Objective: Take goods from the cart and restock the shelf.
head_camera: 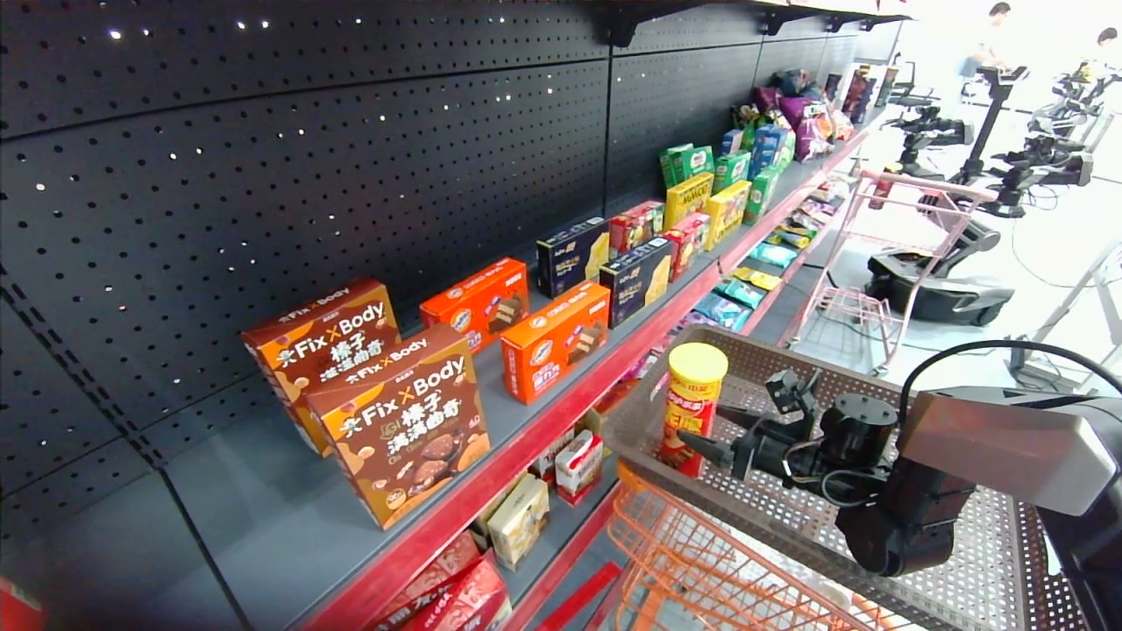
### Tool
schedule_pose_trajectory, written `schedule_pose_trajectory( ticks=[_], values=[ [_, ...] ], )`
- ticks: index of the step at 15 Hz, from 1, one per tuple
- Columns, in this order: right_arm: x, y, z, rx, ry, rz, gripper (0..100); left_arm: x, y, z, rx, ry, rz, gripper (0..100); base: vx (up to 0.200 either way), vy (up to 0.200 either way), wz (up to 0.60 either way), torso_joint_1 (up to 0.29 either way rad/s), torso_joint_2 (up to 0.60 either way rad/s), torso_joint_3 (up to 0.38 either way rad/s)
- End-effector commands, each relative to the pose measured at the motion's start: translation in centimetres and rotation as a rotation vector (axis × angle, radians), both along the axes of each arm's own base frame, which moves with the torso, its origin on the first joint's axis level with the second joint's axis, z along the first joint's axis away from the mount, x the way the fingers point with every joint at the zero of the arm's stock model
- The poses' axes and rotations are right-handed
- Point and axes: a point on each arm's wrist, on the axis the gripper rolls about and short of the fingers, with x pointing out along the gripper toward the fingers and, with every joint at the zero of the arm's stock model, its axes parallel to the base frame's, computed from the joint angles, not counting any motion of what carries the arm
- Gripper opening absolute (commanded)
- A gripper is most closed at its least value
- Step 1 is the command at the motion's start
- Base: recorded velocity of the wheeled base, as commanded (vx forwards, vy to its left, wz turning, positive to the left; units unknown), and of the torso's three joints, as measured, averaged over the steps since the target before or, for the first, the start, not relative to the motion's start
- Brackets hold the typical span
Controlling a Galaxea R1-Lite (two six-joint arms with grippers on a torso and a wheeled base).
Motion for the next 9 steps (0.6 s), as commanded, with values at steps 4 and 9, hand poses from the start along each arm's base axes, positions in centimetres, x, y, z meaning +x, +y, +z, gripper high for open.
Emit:
schedule_pose_trajectory(
  ticks=[4,9],
  values=[
    [0.80,0.21,-0.44,0.004,-0.015,0.003,100,0.00,0.00,-0.01,-0.001,0.000,0.000,100,0.000,0.000,0.00,0.000,0.00,0.000],
    [1.09,0.59,-0.52,0.002,-0.031,0.011,100,0.00,0.00,0.01,-0.001,-0.002,0.000,100,0.000,0.000,0.00,0.000,0.00,0.000]
  ],
)
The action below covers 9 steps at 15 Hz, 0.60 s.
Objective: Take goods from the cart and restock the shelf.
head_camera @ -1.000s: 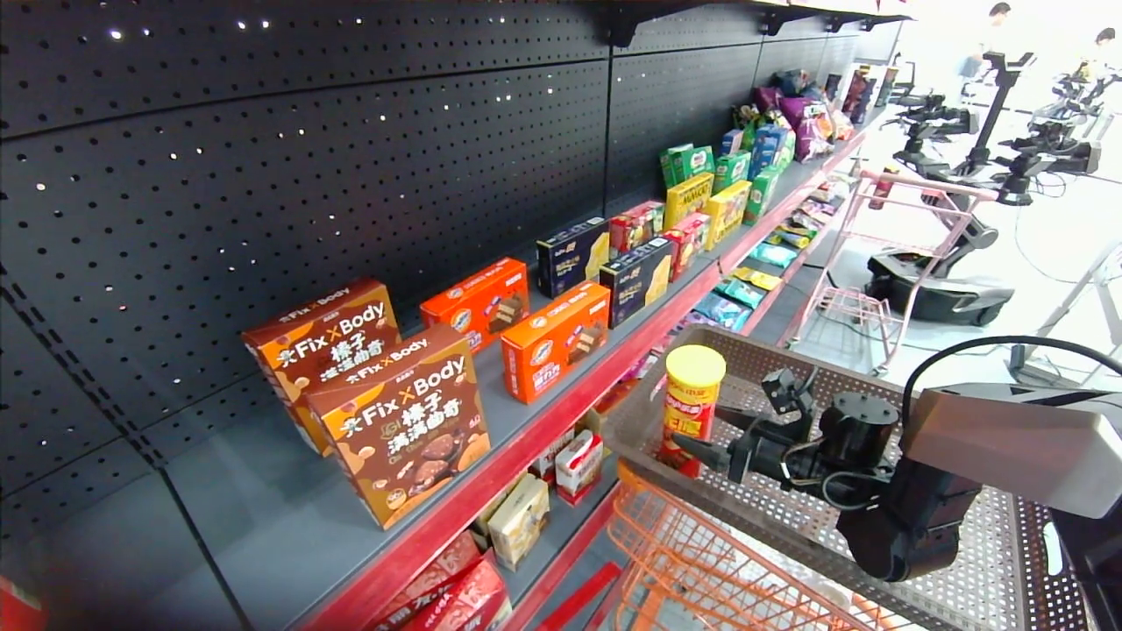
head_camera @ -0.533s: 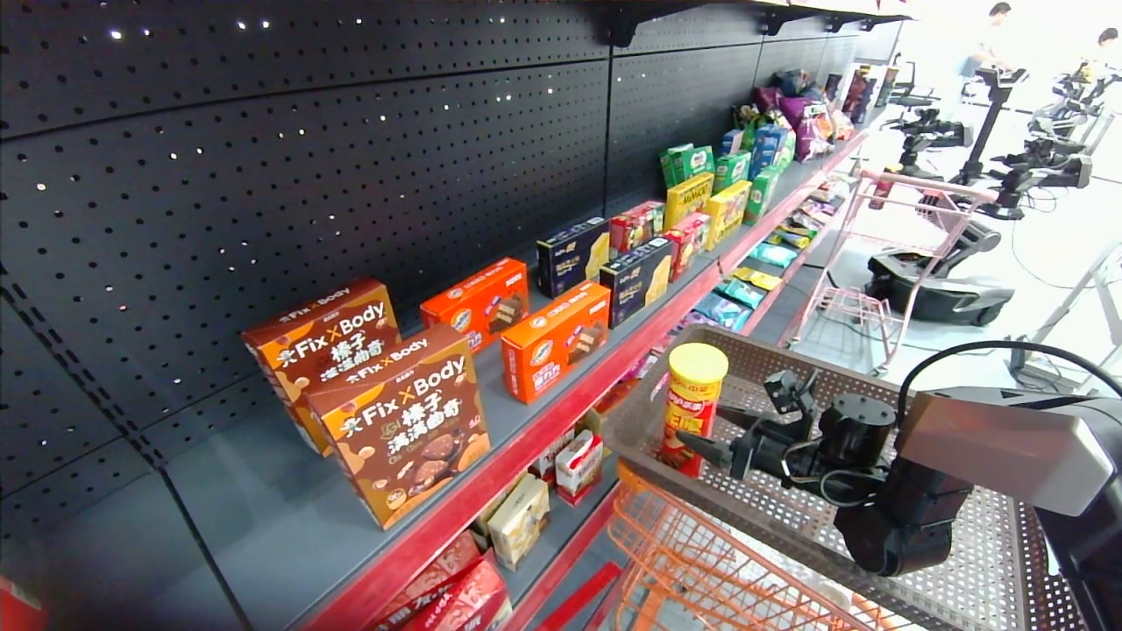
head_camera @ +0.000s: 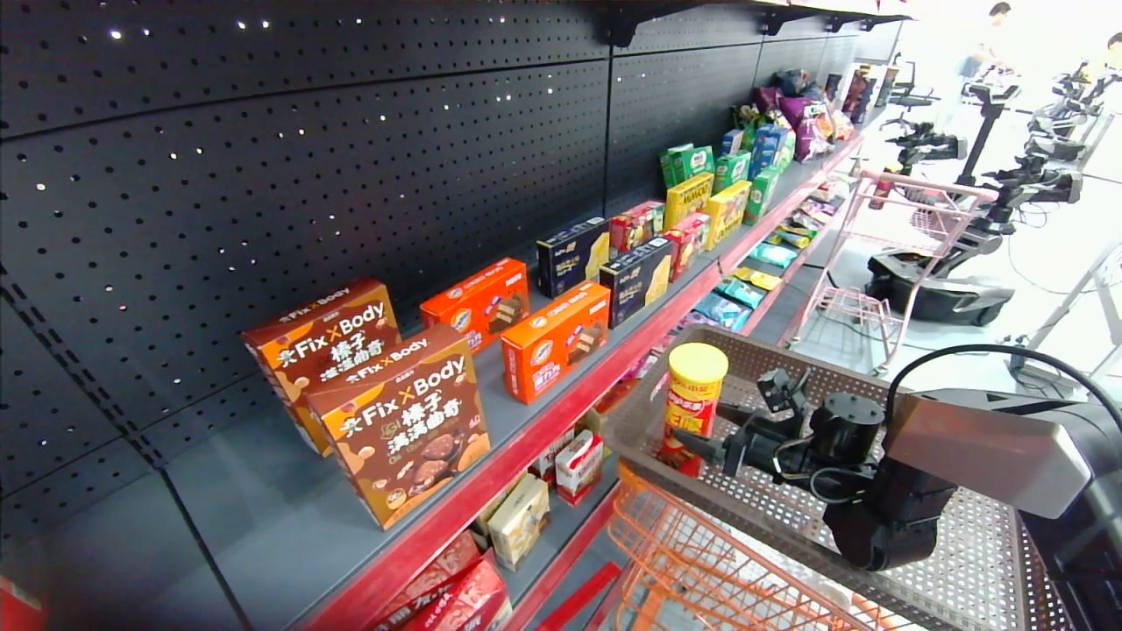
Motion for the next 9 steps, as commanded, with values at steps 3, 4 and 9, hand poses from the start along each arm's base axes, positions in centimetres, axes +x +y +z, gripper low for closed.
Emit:
schedule_pose_trajectory(
  ticks=[3,4,9],
  values=[
    [0.09,0.00,0.10,-0.022,-0.035,0.000,100,0.00,0.00,-0.01,0.000,0.000,0.000,100,0.000,0.000,0.00,0.000,0.00,0.000],
    [0.10,-0.07,0.06,-0.039,-0.051,-0.002,100,0.00,0.00,0.01,0.000,-0.002,0.000,100,0.000,0.000,0.00,0.000,0.00,0.000],
    [0.70,0.06,0.15,-0.094,-0.095,-0.001,100,0.00,0.00,0.01,0.000,-0.002,0.000,100,0.000,0.000,0.00,0.000,0.00,0.000]
  ],
)
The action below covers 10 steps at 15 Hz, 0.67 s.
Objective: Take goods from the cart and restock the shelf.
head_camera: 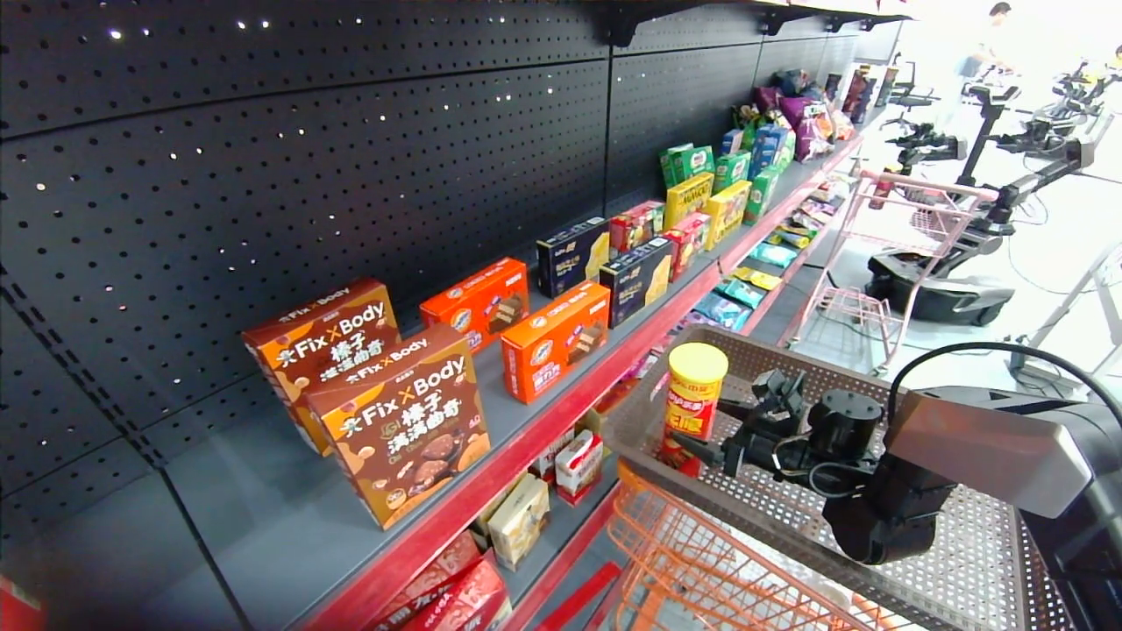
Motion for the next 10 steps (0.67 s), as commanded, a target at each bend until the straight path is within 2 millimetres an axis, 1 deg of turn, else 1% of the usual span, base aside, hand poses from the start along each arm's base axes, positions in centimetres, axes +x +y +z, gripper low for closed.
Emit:
schedule_pose_trajectory(
  ticks=[1,5,9,10],
  values=[
    [0.5,0.4,0.4,0.002,-0.014,0.007,100,0.0,0.0,0.0,-0.001,-0.002,0.001,100,0.000,0.000,0.00,0.000,0.00,0.000],
    [1.4,1.3,1.0,0.005,-0.027,0.022,100,0.0,0.0,0.0,-0.001,-0.002,0.001,100,0.000,0.000,0.00,0.000,0.00,0.000],
    [2.0,2.5,0.1,0.007,-0.033,0.045,100,0.0,0.0,0.0,-0.001,0.000,0.001,100,0.000,0.000,0.00,0.000,0.00,0.000],
    [2.2,2.8,0.0,0.008,-0.037,0.051,0,0.0,0.0,0.0,-0.001,-0.002,0.001,100,0.000,0.000,0.00,0.000,0.00,0.000]
  ],
)
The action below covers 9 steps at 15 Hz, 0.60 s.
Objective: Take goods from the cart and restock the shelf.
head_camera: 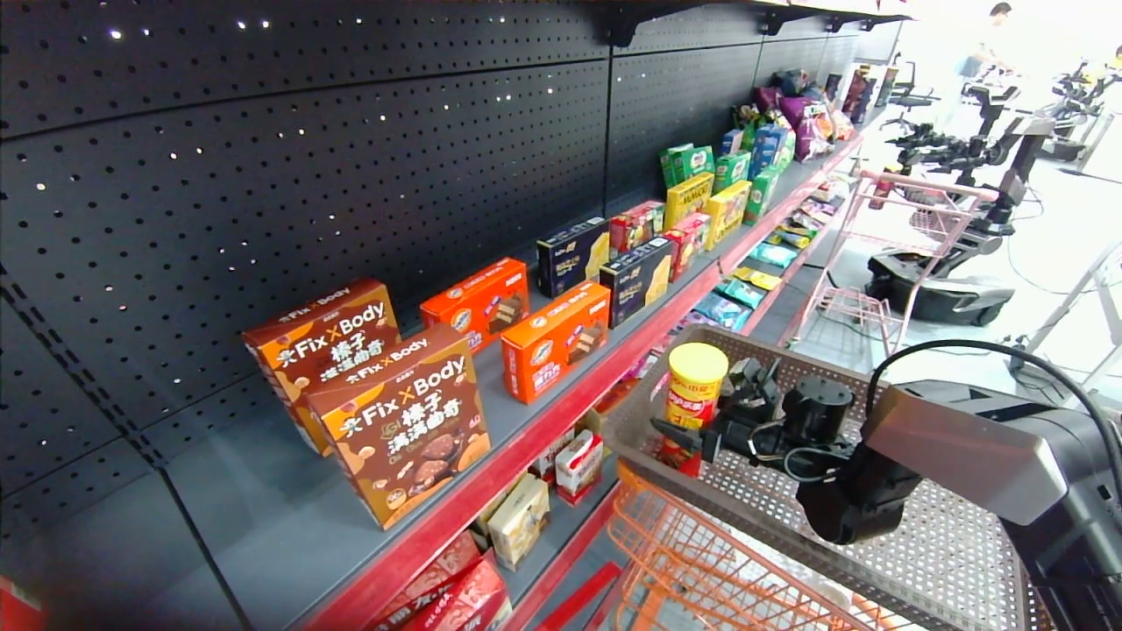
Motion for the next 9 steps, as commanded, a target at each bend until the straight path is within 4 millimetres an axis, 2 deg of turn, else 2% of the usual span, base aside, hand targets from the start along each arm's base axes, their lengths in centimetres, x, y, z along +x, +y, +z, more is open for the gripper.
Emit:
schedule_pose_trajectory(
  ticks=[1,3,5,8,9],
  values=[
    [0.2,0.5,-0.6,-0.001,0.003,0.010,0,0.0,0.0,0.0,-0.001,-0.001,0.000,100,0.000,0.000,0.00,0.000,0.00,0.000],
    [0.2,0.5,-0.6,-0.001,0.002,0.010,0,0.0,0.0,0.0,-0.001,-0.001,0.000,100,0.000,0.000,0.00,0.000,0.00,0.000],
    [-0.3,-0.4,1.0,0.003,-0.015,-0.006,0,0.0,0.0,0.0,-0.001,0.001,0.000,100,0.000,0.000,0.00,0.000,0.00,0.000],
    [-1.7,-0.9,2.9,0.003,-0.012,-0.027,0,0.0,0.0,0.0,-0.001,-0.001,0.000,100,0.000,0.000,0.00,0.000,0.00,0.000],
    [-3.1,-1.3,4.2,0.001,-0.008,-0.055,0,0.0,0.0,0.0,-0.001,-0.001,0.000,100,0.000,0.000,0.00,0.000,0.00,0.000]
  ],
)
